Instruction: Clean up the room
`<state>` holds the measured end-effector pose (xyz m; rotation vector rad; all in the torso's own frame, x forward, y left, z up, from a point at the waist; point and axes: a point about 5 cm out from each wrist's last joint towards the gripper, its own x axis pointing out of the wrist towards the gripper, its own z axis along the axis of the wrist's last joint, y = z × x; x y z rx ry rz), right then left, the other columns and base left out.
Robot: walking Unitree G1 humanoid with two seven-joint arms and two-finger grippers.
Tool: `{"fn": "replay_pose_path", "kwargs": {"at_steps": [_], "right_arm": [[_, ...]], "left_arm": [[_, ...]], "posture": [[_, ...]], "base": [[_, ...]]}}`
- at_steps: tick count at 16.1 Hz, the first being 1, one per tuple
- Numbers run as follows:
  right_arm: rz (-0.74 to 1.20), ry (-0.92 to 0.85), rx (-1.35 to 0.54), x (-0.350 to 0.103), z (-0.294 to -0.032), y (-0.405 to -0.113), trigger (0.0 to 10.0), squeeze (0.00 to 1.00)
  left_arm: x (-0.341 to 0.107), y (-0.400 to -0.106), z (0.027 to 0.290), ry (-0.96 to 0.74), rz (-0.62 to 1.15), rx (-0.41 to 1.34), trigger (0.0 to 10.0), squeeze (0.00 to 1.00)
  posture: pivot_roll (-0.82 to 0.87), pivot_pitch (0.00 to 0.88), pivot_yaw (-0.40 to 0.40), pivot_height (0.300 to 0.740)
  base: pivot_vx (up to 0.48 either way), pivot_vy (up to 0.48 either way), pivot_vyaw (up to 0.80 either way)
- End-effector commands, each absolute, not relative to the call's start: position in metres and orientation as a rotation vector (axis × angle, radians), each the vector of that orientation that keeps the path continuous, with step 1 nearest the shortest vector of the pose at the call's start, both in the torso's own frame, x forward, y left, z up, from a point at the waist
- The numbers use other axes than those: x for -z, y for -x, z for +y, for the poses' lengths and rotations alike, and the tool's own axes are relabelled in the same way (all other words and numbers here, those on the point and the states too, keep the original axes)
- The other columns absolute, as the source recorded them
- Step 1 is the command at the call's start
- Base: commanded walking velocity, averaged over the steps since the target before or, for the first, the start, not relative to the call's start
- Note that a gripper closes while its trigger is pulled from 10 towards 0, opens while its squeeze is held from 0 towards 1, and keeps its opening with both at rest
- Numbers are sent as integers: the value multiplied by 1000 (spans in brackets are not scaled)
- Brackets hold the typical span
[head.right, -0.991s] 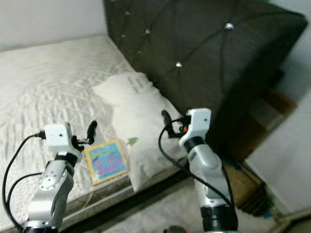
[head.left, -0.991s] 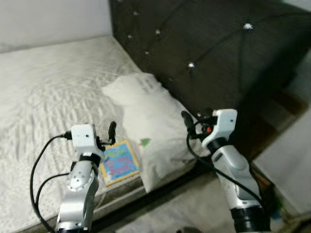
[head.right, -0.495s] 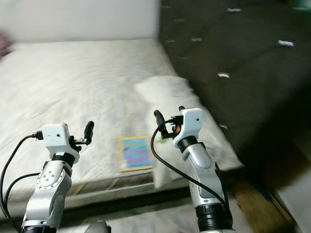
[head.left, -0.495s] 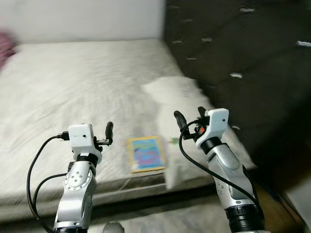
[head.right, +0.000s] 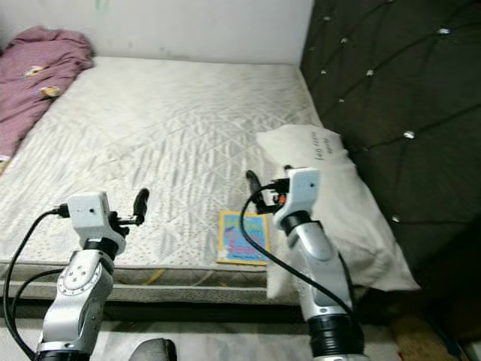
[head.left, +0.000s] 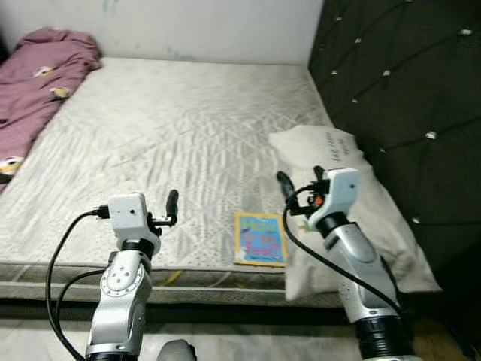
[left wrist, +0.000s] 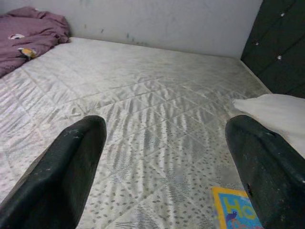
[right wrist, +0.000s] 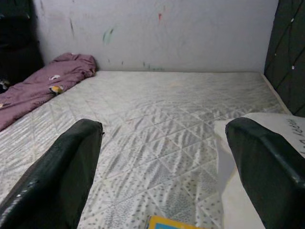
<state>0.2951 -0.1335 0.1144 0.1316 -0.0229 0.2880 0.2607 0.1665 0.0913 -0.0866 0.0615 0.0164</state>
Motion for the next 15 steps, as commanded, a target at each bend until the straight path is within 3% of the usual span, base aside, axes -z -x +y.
{"fn": "replay_pose_path", "kwargs": {"at_steps": [1, 3, 9, 13, 15], "right_arm": [[-28, -142, -284, -115, -132, -297, 10000, 0], [-26, -140, -284, -115, -132, -297, 10000, 0], [-16, -128, -288, -114, -133, -296, 10000, 0], [-10, -125, -287, -113, -134, -295, 10000, 0], [-9, -125, -286, -113, -134, -294, 10000, 0]], "left_arm": [[-91, -262, 169, 86, 67, -18, 10000, 0], [-92, -263, 169, 81, 64, -19, 10000, 0], [-91, -263, 167, 91, 62, -15, 10000, 0], [-91, -263, 168, 109, 60, -24, 10000, 0], [-91, -262, 168, 101, 61, -31, 10000, 0]], "posture": [[20, 0, -17, 740], [20, 0, -17, 740], [15, 0, -20, 740], [12, 0, -23, 740], [9, 0, -22, 740]], "base": [[0, 480, 0], [0, 478, 0], [0, 474, -629], [0, 472, 0], [0, 0, 0]]}}
